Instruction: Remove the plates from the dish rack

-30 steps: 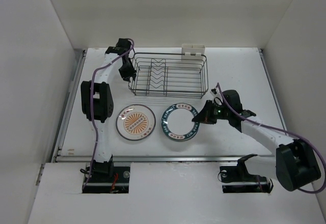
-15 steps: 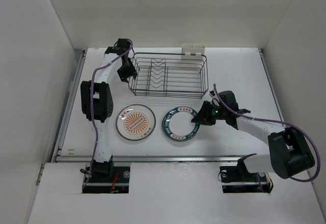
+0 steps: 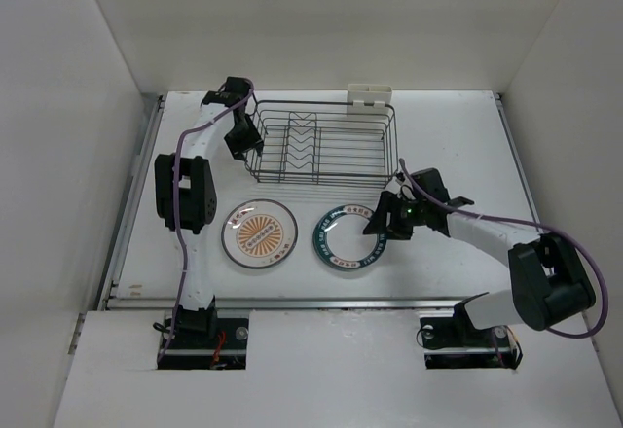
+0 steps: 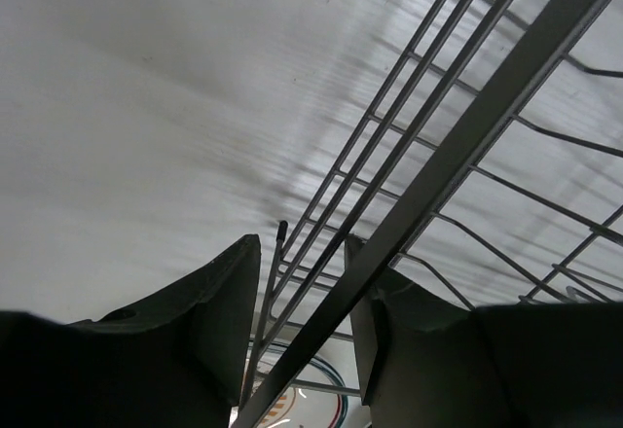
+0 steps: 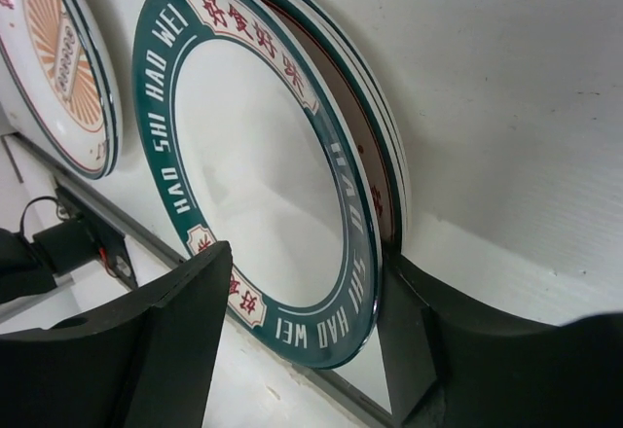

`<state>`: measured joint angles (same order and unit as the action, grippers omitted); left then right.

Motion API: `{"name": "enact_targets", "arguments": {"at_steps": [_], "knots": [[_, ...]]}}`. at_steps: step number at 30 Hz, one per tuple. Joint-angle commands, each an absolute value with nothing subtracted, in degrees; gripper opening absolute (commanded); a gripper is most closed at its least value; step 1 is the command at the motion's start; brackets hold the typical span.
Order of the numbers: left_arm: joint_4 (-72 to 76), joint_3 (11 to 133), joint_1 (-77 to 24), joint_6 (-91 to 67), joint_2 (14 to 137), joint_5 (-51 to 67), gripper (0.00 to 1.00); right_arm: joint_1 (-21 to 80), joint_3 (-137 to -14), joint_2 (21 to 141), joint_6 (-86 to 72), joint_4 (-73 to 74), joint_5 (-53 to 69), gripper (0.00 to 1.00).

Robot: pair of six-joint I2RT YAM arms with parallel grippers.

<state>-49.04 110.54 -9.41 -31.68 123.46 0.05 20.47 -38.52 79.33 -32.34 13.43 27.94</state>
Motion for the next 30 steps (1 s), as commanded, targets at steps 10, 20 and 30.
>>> {"name": "enact_targets", "arguments": {"at_steps": [10,20,30], "knots": [[-50.4,109.1,-10.9,-33.1,119.3,2.4,0.37,27.3,-48.8,83.1,-28.9,31.3,10.6,0.72],[-51.5,110.8,-10.9,-28.7,117.7,-0.2,0.37,27.3,-53.3,78.9,-33.7,40.3,1.1,0.85],[-52.0,112.8,-12.7,-21.4,113.4,-9.5,0.38,29.5,-59.0,73.8,-33.7,44.6,-3.9,0.89]]}}
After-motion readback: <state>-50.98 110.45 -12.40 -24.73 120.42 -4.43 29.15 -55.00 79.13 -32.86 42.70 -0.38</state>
